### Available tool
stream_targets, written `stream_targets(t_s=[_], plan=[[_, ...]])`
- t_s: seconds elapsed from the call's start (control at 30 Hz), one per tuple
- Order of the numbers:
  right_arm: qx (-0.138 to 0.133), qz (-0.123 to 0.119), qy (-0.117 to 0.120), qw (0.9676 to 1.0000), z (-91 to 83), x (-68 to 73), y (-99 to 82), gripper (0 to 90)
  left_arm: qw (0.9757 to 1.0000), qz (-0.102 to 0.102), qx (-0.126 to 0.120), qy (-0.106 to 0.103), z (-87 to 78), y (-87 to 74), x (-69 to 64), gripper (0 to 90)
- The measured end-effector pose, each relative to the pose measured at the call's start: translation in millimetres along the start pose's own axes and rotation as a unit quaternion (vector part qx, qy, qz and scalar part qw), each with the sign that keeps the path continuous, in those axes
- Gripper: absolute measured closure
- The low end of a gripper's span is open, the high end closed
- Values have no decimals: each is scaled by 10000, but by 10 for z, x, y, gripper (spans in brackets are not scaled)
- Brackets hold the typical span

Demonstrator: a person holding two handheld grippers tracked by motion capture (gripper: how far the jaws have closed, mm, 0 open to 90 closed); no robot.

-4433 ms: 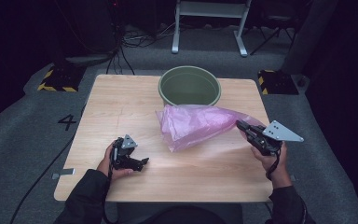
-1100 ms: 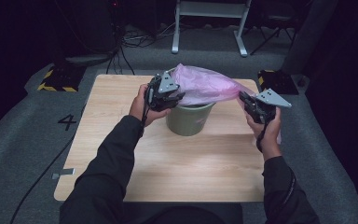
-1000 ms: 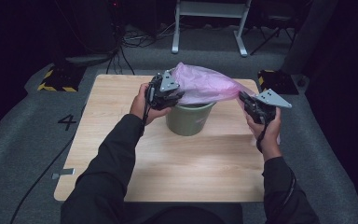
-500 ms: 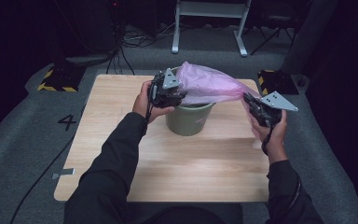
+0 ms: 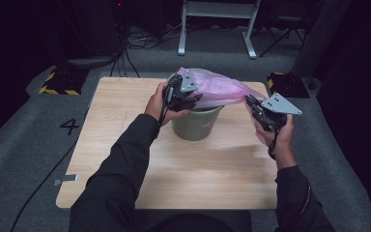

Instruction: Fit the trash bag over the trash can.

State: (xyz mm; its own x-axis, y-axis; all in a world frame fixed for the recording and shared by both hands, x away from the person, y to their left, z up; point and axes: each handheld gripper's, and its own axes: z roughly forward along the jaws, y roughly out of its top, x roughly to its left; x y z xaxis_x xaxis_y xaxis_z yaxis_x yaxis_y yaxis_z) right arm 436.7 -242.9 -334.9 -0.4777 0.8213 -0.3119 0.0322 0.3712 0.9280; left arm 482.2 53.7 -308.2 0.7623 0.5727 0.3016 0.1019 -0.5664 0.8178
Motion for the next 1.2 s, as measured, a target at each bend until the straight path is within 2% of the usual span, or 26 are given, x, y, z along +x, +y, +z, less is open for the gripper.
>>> stream_targets(t_s=[0.13,0.23,0.43,0.53,0.77,0.83,0.93,1.03,1.07,1.1,1.17,1.2], plan=[[-3,-51,51,10000,-31,-11,16,883,9998,102,131,-119,46,-14,7,818],[-37,-94,126,9999,-54,-7,44,880,9995,131,211,-207,70,-21,3,870],[-63,-272,278,9992,-65,50,120,881,9986,210,377,-320,93,-34,-2,890],[-51,-374,370,9986,-41,103,183,881,9987,122,321,-366,75,-54,20,870],[-48,-563,525,9970,8,230,300,880,9976,73,489,-477,124,-102,29,873],[-35,-656,535,9964,25,276,329,884,9980,128,449,-435,117,-93,9,848],[61,-778,482,9958,38,317,356,890,9989,131,269,-367,30,-81,-12,754],[139,-797,459,9957,55,311,353,893,9996,106,55,-270,-103,-79,-23,619],[173,-788,493,9955,68,303,343,893,9996,59,-74,-272,-148,-83,-23,536],[173,-788,493,9955,68,303,343,893,9995,-2,-190,-233,-184,-86,-20,536],[210,-785,550,9952,88,300,337,893,9993,-44,-328,-146,-215,-77,-29,416],[222,-772,579,9951,94,302,339,893,9991,-39,-397,-144,-217,-68,-43,398]])
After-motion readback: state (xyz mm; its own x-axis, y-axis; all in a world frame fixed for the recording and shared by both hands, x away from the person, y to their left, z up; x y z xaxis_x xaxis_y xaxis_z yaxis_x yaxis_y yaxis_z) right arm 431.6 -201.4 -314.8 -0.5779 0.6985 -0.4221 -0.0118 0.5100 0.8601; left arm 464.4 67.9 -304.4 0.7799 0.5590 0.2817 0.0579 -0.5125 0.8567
